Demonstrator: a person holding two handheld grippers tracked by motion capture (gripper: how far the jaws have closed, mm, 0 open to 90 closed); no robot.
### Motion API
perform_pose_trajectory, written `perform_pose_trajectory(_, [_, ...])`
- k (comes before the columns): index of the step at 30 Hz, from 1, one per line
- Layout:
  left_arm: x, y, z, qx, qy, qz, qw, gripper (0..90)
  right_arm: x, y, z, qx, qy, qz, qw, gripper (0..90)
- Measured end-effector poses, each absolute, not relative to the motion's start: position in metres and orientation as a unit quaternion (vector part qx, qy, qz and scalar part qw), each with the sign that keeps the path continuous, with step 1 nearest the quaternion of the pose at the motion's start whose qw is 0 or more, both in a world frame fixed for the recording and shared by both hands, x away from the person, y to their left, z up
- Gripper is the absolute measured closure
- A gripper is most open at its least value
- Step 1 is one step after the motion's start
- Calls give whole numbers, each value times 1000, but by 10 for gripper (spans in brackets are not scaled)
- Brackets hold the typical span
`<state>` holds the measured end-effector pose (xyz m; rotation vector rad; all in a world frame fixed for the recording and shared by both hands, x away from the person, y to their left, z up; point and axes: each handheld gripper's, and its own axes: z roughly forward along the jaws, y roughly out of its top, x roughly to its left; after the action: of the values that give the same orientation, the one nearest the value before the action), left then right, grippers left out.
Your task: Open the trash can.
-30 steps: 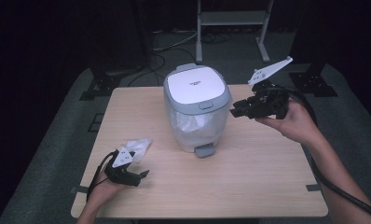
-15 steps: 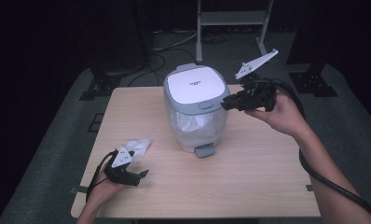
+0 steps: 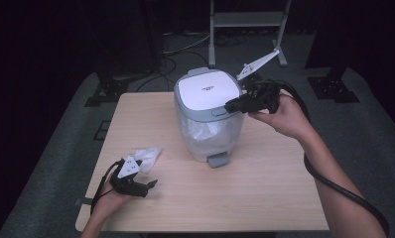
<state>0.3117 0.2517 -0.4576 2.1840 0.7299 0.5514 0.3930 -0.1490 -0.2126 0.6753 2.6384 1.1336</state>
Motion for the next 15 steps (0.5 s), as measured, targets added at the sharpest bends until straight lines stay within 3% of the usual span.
perform_pose_trajectory(15, [311,252,-457,854,286,212,380,83,402,-127,-219,220,897,372,91,861])
